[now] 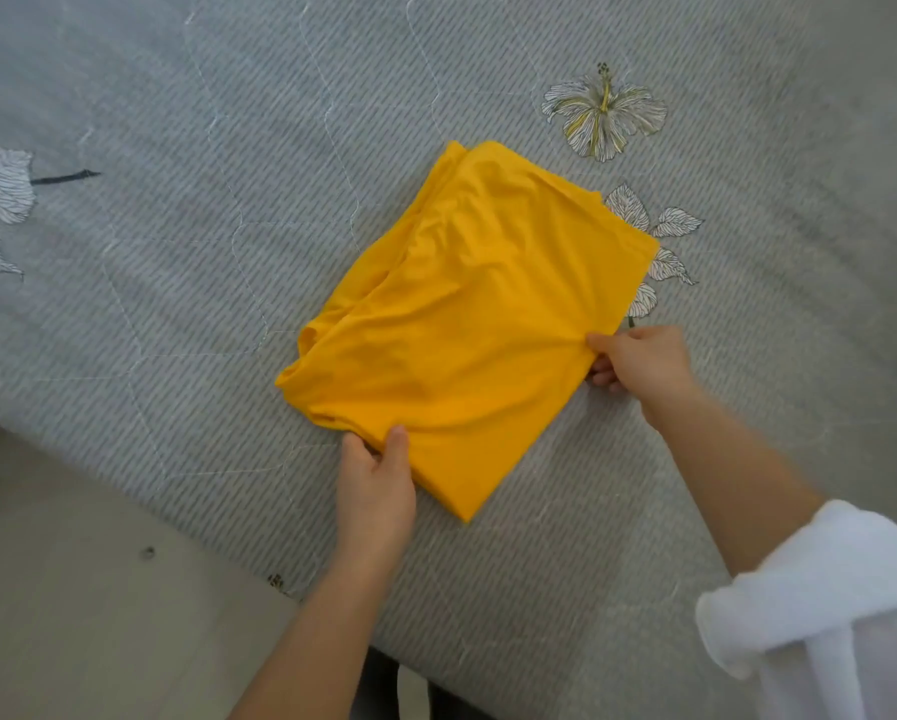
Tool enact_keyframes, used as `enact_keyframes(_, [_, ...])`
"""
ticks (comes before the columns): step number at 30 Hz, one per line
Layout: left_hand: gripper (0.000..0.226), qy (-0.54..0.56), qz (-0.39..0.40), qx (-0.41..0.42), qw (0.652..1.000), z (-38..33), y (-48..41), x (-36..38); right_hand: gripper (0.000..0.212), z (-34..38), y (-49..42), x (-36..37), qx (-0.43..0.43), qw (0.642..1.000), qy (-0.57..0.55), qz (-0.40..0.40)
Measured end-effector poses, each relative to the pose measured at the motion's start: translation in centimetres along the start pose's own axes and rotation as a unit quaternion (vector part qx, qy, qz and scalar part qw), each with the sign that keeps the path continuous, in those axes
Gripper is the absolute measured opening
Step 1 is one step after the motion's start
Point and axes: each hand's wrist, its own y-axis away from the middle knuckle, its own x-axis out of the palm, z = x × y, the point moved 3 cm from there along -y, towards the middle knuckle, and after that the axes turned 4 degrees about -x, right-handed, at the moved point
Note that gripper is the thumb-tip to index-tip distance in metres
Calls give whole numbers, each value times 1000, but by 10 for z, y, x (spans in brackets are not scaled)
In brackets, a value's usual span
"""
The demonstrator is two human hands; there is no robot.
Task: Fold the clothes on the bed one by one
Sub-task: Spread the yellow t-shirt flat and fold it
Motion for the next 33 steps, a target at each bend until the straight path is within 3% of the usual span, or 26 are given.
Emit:
enact_keyframes(3, [8, -20, -49, 51, 997, -4, 1, -17, 20, -19, 22, -12, 39, 990, 70, 118])
enact_keyframes(7, [4, -90, 2, 20, 996, 12, -1, -52, 30, -55, 67, -24, 71, 920, 239, 302])
enact_keyframes(9, [17, -190, -22, 37, 981, 16, -5, -71, 32, -56, 69, -28, -8, 931, 259, 257])
enact_keyframes(12, [55, -288, -127, 142, 938, -2, -10, -82, 4, -27, 53, -27, -167, 970, 166, 62])
enact_keyframes(13, [63, -291, -139, 182, 929, -14, -12, -79, 16, -13, 47, -22, -214, 966, 145, 21])
enact_keyframes(15, [69, -306, -133, 236, 913, -35, -20, -66, 41, 9, 34, -10, -280, 949, 146, 10])
enact_keyframes(17, [62, -335, -124, 244, 902, -52, -31, -54, 49, 22, 21, 1, -288, 931, 224, 22])
enact_keyframes(20, [30, -349, -143, 253, 891, -71, -44, -52, 34, 28, 8, 0, -274, 907, 321, 1])
enact_keyframes(23, [20, -315, -154, 302, 886, -82, -44, -58, 27, 35, 9, -11, -313, 907, 275, -61])
enact_keyframes(25, [21, -295, -153, 289, 898, -85, -49, -62, 26, 39, 4, -12, -322, 907, 259, -83])
enact_keyframes(27, [24, -297, -142, 221, 918, -84, -61, -63, 28, 39, -6, -6, -294, 913, 278, -54])
enact_keyframes(29, [31, -335, -158, 185, 910, -84, -69, -61, 37, 37, -11, 0, -281, 914, 291, -38])
enact_keyframes(31, [40, -348, -160, 255, 888, -94, -67, -54, 52, 44, -10, 3, -312, 914, 257, -46])
enact_keyframes(33, [53, -371, -78, 331, 864, -105, -67, -40, 67, 53, -9, 11, -348, 903, 251, 10])
